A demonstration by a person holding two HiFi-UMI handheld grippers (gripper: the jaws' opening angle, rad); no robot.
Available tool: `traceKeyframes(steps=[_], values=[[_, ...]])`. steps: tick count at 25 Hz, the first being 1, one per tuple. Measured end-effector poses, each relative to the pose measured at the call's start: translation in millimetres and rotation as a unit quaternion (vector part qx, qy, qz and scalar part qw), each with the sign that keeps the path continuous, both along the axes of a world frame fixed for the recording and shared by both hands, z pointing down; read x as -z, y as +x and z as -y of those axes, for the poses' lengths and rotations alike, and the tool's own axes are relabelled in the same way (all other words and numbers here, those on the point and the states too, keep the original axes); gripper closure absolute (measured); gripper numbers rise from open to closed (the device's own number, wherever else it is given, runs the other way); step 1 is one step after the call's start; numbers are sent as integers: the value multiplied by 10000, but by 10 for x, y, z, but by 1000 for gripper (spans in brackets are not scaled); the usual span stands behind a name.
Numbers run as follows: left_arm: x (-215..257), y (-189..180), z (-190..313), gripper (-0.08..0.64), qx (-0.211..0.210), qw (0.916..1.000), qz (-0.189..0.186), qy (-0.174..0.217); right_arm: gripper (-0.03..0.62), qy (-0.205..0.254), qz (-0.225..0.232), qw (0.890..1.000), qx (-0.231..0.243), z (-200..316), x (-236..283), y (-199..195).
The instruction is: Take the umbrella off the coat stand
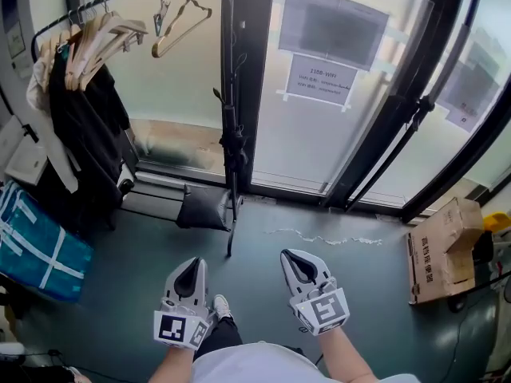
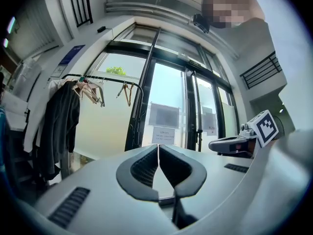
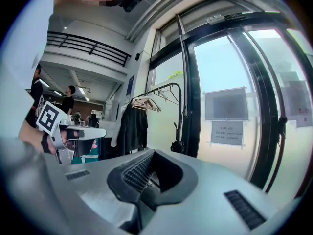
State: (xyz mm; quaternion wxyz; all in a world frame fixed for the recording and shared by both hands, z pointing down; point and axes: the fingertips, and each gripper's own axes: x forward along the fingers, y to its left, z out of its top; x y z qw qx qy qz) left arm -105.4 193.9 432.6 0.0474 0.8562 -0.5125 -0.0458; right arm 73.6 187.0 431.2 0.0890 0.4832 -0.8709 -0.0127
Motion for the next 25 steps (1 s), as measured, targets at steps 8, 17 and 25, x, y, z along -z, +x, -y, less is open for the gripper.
traceKeyframes(steps=[8,17,25], values=[[-59,-374,1145,534,-270,9994,-95,-170,575,-207,-64,9996,-176,981,55,-521],[-310,-225,1802,534,-677,9965,-180,-457,575,-553,-119,9967,-576,1444,-198,-395],[-61,12,2342,534,-507,9985,15,-217,574,-472,127,9985,-240,2113,-210,-259]])
